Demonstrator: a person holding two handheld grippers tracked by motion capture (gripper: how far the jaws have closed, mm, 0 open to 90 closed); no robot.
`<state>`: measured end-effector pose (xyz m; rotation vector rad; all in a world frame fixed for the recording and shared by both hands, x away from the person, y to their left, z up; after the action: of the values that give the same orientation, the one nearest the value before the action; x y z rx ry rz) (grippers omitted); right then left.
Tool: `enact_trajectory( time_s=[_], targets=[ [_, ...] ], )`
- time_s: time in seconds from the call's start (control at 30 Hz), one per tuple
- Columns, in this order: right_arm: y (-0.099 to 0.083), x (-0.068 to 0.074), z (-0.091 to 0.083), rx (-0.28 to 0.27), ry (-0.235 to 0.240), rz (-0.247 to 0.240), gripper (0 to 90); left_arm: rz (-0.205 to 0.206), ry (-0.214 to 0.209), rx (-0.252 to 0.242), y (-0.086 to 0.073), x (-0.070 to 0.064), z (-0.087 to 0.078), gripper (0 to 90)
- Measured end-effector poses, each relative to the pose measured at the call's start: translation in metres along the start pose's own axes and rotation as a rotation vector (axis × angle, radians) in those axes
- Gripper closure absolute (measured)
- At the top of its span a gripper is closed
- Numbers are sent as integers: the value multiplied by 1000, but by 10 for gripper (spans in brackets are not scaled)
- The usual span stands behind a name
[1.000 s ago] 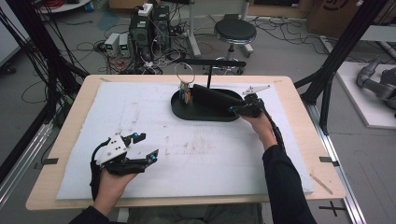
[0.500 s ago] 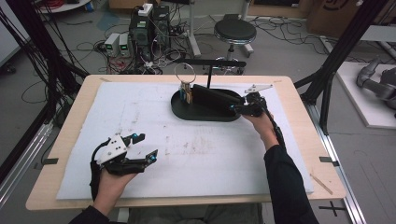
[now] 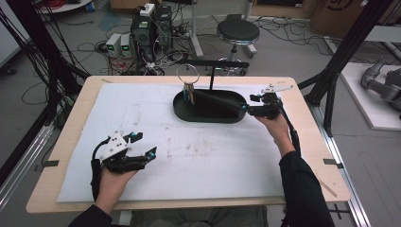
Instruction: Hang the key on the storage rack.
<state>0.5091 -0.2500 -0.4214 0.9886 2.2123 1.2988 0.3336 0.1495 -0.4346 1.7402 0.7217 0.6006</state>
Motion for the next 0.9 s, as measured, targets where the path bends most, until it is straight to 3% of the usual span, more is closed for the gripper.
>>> enact_trajectory(
  time_s=[0.27, 0.43, 0.6, 0.77, 0.9],
  targets=[
    [-11, 3, -47, -56, -31, -8, 327, -13, 28, 21, -3, 13, 8, 261],
    [-31, 12, -80, -115, -33, 20, 316, -12, 43, 24, -5, 20, 12, 261],
    [-52, 21, -102, -148, -40, 47, 306, -5, 59, 28, -8, 27, 15, 251],
    [-74, 25, -122, -191, -105, 65, 291, 4, 70, 26, -10, 30, 17, 228],
    [-89, 18, -129, -196, -156, 97, 276, 25, 72, 45, -13, 29, 18, 223]
  ],
)
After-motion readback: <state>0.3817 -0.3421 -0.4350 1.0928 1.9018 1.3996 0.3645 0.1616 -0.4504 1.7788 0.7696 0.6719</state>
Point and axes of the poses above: each handheld gripper's, and its own axes: z roughly forward along the jaws, y roughly out of its top, x roughly to its left, the point moved 7 cm from there along z, roughly forward along the jaws
